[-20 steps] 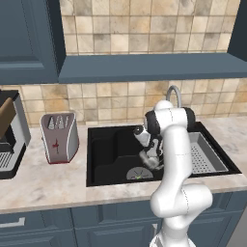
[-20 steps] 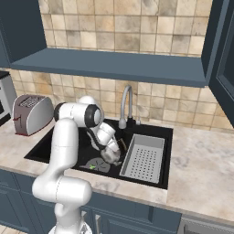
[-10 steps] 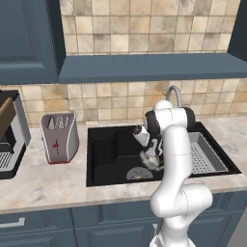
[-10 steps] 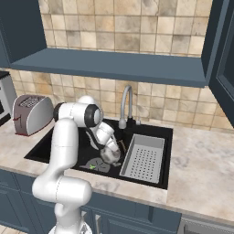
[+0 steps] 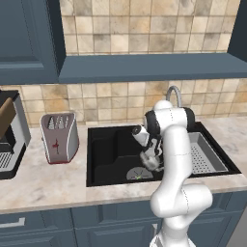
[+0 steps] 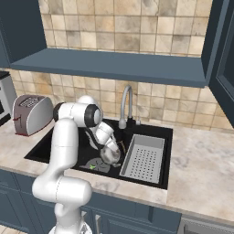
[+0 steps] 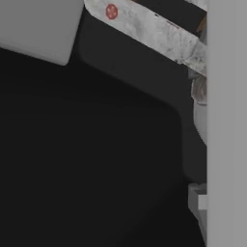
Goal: Open the cabinet, pick the kettle from the cabinet, and place it in the sink.
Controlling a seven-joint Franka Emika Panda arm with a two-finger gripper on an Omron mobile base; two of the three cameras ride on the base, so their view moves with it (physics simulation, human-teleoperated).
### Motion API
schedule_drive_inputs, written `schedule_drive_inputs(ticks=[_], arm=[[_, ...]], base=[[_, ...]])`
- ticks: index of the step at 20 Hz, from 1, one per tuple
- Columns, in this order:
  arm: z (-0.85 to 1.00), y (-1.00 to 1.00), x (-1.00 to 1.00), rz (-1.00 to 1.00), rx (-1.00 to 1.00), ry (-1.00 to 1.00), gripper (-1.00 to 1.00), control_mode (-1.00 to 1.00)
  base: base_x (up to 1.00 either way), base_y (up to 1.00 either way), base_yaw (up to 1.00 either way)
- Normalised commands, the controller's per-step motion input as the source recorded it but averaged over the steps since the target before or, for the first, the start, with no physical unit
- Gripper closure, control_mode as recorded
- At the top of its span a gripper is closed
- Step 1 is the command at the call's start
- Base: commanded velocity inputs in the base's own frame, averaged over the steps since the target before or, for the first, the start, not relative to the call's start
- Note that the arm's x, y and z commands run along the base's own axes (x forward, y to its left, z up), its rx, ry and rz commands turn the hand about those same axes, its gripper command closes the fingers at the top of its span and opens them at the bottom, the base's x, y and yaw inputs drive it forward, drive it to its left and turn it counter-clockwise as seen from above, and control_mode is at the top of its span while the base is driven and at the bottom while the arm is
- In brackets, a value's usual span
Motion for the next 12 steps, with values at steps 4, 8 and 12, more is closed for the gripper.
schedule_drive_inputs(ticks=[4, 8, 12], arm=[[-0.62, 0.70, -0.16, -0.01, 0.00, 0.00, -1.00, -1.00], [-0.59, 0.69, -0.19, 0.00, 0.00, 0.00, -1.00, -1.00], [-0.52, 0.64, -0.29, 0.00, 0.01, 0.00, -1.00, -1.00]], base=[[0.00, 0.00, 0.00], [0.00, 0.00, 0.00], [0.00, 0.00, 0.00]])
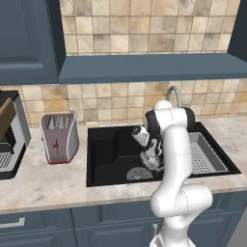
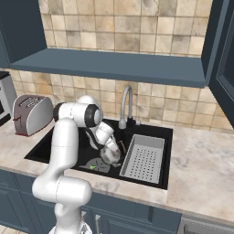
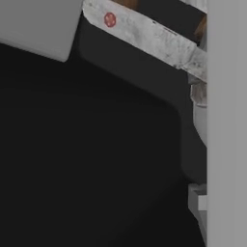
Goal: Open the cabinet, pick the kettle from the cabinet, and place it in the sink.
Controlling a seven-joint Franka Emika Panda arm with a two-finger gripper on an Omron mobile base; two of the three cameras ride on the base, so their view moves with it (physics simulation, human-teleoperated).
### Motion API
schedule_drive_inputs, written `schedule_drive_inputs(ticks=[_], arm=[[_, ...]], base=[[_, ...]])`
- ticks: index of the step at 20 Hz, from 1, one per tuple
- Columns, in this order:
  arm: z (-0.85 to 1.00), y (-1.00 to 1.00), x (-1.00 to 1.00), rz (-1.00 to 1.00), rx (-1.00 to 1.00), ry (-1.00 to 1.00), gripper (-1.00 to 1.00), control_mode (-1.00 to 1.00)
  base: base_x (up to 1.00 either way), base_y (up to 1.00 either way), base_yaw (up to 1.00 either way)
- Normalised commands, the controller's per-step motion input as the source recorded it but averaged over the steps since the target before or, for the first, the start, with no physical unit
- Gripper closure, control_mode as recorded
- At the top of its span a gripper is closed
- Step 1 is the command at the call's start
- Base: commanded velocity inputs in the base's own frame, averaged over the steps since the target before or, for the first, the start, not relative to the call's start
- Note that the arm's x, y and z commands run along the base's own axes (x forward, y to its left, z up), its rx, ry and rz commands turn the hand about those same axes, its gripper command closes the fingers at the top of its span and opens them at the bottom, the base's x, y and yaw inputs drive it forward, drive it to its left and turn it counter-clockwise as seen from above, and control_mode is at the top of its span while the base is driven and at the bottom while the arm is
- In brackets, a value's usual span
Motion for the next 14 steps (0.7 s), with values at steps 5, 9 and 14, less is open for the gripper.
schedule_drive_inputs(ticks=[5, 9, 14], arm=[[-0.51, 0.61, -0.35, 0.00, 0.03, 0.00, -1.00, -1.00], [-0.47, 0.60, -0.38, 0.00, 0.06, 0.00, -1.00, -1.00], [-0.43, 0.60, -0.34, 0.00, 0.08, 0.00, -1.00, -1.00]], base=[[0.00, 0.00, 0.00], [0.00, 0.00, 0.00], [0.00, 0.00, 0.00]])
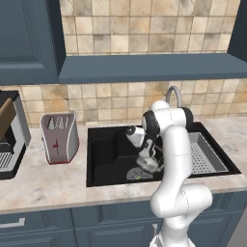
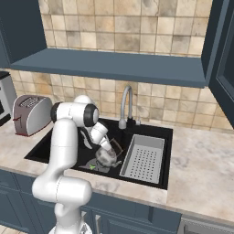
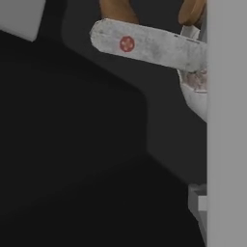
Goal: Open the cabinet, pick the kettle from the cabinet, and place it in the sink.
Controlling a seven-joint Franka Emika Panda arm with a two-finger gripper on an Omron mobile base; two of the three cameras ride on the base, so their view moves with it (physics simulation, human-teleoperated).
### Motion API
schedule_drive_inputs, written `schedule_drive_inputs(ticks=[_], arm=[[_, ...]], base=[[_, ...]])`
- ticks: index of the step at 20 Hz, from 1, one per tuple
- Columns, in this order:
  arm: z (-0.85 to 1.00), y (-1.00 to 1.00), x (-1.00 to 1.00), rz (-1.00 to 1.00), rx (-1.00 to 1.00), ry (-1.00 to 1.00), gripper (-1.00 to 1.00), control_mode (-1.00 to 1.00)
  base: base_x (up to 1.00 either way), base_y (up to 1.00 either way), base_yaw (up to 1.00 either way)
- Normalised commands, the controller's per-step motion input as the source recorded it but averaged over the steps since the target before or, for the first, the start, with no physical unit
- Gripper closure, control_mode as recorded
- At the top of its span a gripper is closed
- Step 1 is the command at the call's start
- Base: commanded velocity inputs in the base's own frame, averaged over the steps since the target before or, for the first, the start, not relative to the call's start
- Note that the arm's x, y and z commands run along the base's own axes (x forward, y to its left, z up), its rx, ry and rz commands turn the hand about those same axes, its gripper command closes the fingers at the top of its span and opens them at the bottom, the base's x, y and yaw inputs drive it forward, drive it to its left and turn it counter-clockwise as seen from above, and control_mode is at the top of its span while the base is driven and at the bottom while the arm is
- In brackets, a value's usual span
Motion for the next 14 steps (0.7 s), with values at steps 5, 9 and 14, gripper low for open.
schedule_drive_inputs(ticks=[5, 9, 14], arm=[[-0.43, 0.55, -0.28, 0.00, 0.08, 0.00, -1.00, -1.00], [-0.46, 0.52, -0.31, 0.00, 0.09, 0.00, -1.00, -1.00], [-0.49, 0.51, -0.36, 0.00, 0.09, 0.00, -1.00, -1.00]], base=[[0.00, 0.00, 0.00], [0.00, 0.00, 0.00], [0.00, 0.00, 0.00]])
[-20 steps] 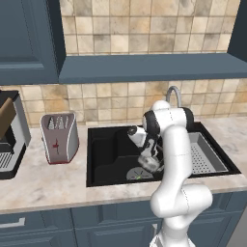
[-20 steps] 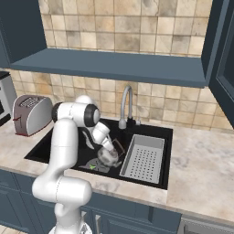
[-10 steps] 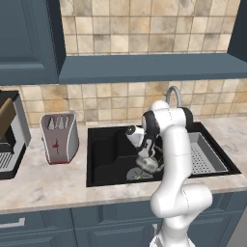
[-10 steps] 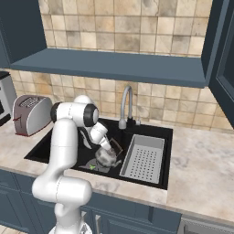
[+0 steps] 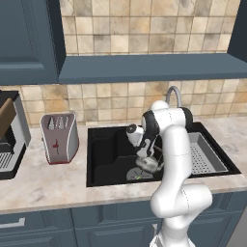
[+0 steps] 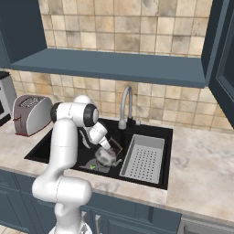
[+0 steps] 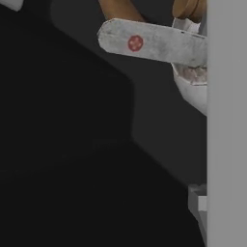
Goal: Open the cabinet, pick the kettle from the cabinet, and place it in the sink.
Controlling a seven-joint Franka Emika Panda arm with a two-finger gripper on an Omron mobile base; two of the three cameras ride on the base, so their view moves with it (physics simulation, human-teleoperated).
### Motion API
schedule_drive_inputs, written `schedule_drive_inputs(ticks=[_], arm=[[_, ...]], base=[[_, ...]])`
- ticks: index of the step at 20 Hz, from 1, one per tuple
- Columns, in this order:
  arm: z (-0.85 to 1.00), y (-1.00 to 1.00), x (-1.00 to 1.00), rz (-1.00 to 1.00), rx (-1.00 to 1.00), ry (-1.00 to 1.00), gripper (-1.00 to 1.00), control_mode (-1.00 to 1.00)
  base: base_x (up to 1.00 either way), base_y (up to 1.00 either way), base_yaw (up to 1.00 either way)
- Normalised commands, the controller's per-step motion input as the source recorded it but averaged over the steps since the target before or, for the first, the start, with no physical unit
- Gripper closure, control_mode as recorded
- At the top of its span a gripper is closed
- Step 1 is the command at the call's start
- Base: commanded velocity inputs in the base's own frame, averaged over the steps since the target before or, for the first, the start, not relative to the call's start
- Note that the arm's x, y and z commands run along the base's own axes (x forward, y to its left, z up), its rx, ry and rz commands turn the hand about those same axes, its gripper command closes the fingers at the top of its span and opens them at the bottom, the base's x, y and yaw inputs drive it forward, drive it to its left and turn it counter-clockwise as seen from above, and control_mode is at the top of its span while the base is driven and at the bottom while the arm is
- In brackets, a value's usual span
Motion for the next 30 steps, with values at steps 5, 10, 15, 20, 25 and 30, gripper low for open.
schedule_drive_inputs(ticks=[5, 10, 15, 20, 25, 30], arm=[[-0.50, 0.51, -0.44, 0.00, 0.09, -0.01, -1.00, -1.00], [-0.53, 0.50, -0.49, 0.00, 0.09, -0.05, -1.00, -1.00], [-0.52, 0.43, -0.54, 0.00, 0.13, -0.11, -1.00, -1.00], [-0.51, 0.40, -0.57, 0.00, 0.13, -0.12, -1.00, -1.00], [-0.48, 0.41, -0.58, 0.00, 0.13, -0.10, -1.00, -1.00], [-0.47, 0.43, -0.55, 0.00, 0.11, -0.06, -1.00, -1.00]], base=[[0.00, 0.00, 0.00], [0.00, 0.00, 0.00], [0.00, 0.00, 0.00], [0.00, 0.00, 0.00], [0.00, 0.00, 0.00], [0.00, 0.00, 0.00]])
